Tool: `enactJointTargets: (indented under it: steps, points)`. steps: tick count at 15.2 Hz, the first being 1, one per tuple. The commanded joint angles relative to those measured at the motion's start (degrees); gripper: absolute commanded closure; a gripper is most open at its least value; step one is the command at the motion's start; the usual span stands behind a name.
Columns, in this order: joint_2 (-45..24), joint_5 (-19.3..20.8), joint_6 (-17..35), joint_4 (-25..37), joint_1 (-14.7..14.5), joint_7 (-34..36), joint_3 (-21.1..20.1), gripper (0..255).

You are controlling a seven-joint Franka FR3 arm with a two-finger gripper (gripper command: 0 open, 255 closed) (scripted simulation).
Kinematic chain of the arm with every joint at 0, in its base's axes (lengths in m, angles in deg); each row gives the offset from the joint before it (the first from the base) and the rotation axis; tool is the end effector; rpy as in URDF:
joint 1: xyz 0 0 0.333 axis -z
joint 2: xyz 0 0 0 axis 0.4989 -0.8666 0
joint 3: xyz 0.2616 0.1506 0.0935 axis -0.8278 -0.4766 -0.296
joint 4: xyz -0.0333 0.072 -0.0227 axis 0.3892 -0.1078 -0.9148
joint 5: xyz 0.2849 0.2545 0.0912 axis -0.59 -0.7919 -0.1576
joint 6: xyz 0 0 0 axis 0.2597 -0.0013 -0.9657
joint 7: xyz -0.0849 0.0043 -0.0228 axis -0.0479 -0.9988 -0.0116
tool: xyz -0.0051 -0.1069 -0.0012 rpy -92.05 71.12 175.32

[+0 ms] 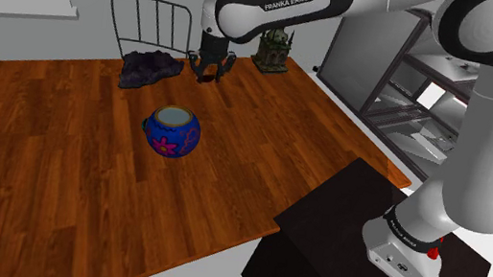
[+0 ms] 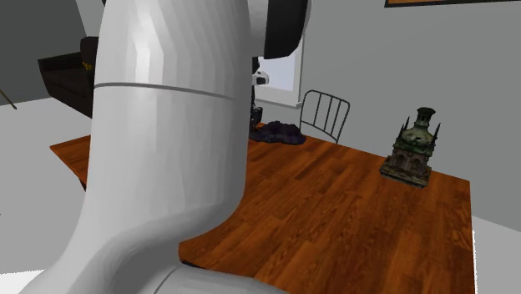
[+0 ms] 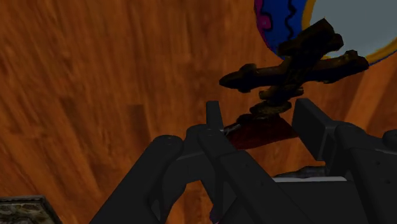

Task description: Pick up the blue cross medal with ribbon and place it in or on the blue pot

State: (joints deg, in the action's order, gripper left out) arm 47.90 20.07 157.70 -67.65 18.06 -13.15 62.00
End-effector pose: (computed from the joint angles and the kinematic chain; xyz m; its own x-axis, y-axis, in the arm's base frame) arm 0.6409 0.2472 0.3941 0.9513 -0.2770 0.1351 -0.2764 -0.9607 -0.0239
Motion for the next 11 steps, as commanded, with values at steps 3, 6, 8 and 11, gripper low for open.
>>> enactJointTargets:
  steps: [3, 6, 8, 11]
  points:
    - [-3.36, 1.37, -2.77, 5.63, -4.0, 4.58, -0.69, 255]
    - [-6.35, 2.34, -5.3, 10.8, -7.15, 7.72, -1.08, 255]
    - [-8.7, 2.97, -7.25, 14.88, -9.34, 9.65, -1.26, 255]
    - [-10.49, 3.45, -7.13, 16.4, -10.56, 10.85, -1.24, 255]
